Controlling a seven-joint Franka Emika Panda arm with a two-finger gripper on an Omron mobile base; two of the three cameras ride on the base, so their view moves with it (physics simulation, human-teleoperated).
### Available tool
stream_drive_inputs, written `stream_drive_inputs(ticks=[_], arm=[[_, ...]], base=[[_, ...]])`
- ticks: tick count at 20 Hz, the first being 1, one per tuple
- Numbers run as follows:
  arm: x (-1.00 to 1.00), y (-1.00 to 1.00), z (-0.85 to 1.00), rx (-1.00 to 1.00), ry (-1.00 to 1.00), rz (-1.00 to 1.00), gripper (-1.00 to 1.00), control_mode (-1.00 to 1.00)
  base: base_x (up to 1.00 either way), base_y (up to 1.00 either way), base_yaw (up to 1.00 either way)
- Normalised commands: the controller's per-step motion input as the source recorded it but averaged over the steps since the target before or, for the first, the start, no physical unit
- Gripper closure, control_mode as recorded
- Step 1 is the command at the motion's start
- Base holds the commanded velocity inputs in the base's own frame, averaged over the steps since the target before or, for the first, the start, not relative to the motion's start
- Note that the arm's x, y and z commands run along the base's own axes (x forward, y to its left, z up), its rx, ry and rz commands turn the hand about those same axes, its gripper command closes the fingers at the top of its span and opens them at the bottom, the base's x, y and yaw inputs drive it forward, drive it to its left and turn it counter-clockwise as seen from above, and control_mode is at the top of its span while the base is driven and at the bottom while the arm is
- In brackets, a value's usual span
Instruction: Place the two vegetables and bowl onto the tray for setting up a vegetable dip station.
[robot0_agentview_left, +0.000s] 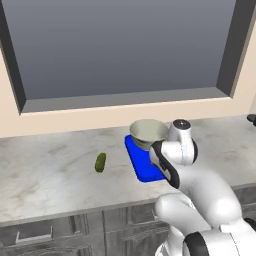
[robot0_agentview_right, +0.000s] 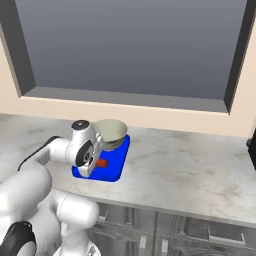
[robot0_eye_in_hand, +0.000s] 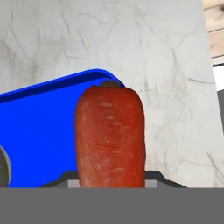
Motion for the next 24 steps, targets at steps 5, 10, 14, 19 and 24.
stream_drive_inputs(ticks=[5, 10, 14, 19, 24], arm=[[0.24, -0.03, -0.04, 0.00, -0.06, 0.00, 1.00, -1.00], [0.20, 0.00, -0.08, 0.00, -0.11, 0.00, 1.00, -1.00], [0.15, -0.01, -0.11, 0.00, -0.09, 0.00, 1.00, -1.00], [0.16, -0.05, -0.08, 0.00, 0.00, 0.00, 1.00, -1.00], [0.18, -0.06, -0.05, 0.00, 0.00, 0.00, 1.00, -1.00]], base=[[0.00, 0.00, 0.00], [0.00, 0.00, 0.00], [0.00, 0.00, 0.00], [0.00, 0.00, 0.00], [0.00, 0.00, 0.00]])
